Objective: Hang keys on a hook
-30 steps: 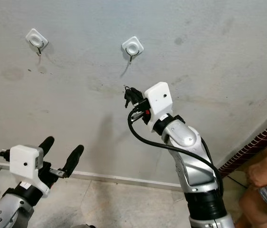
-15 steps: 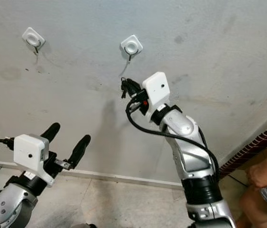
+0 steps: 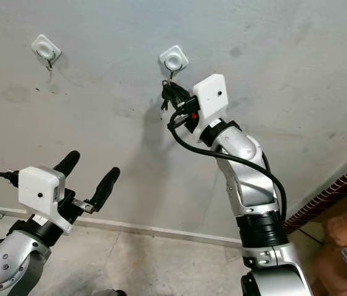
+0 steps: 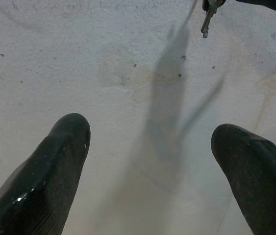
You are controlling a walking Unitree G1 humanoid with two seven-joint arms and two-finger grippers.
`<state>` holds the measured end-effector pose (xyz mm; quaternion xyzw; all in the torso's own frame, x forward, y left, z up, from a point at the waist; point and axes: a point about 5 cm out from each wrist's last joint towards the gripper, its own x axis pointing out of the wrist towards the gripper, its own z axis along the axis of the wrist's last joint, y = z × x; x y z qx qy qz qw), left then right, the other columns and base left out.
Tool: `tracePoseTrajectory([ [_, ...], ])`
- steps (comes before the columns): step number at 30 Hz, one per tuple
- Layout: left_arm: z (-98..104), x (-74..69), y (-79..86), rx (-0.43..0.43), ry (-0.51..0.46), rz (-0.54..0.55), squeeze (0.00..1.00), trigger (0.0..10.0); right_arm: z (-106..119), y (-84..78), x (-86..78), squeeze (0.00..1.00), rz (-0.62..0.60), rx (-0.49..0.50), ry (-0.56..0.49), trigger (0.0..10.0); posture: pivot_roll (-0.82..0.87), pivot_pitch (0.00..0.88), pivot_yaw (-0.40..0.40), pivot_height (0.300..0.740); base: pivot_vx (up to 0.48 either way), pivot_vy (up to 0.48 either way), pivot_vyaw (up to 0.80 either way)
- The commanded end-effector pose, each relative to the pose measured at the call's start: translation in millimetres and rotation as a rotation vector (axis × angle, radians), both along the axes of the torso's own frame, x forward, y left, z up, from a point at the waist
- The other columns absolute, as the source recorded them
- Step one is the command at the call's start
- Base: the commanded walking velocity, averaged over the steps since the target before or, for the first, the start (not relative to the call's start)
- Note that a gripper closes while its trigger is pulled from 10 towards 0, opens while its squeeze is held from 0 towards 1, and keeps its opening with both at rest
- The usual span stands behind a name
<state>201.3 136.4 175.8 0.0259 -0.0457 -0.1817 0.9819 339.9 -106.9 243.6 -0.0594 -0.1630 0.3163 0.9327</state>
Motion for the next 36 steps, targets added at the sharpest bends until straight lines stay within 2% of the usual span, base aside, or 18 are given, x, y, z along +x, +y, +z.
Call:
tracePoseTrajectory([
  [1, -1, 0.2, 0.7, 0.008, 0.007, 0.000, 0.00, 10.0, 6, -5.6, 2.1, 0.00, -0.015, 0.012, -0.019, 10.0, 0.17, 0.127, -0.036, 0.740, 0.000, 0.000, 0.00],
  [8, -2, -0.6, 0.2, 0.008, 0.015, -0.002, 0.00, 10.0, 3, -11.2, 6.0, 0.00, -0.039, 0.034, 0.003, 10.0, 0.17, 0.127, -0.036, 0.740, 0.000, 0.000, 0.00],
  [17, -3, -1.4, -0.1, 0.003, 0.022, -0.003, 0.00, 10.0, -6, -17.6, 9.1, 0.00, -0.063, 0.122, 0.085, 10.0, 0.17, 0.127, -0.036, 0.740, 0.000, 0.000, 0.00],
  [29, -3, -0.3, -0.3, -0.003, 0.025, -0.002, 0.00, 10.0, -4, -29.4, 15.2, 0.00, -0.104, 0.174, 0.109, 10.0, 0.17, 0.125, -0.030, 0.740, 0.000, 0.000, 0.00],
  [36, -3, 0.4, -0.9, -0.002, 0.022, -0.006, 0.00, 10.0, -9, -29.6, 15.7, 0.00, -0.111, 0.186, 0.133, 10.0, 0.17, 0.122, -0.029, 0.740, 0.000, 0.000, 0.00],
])
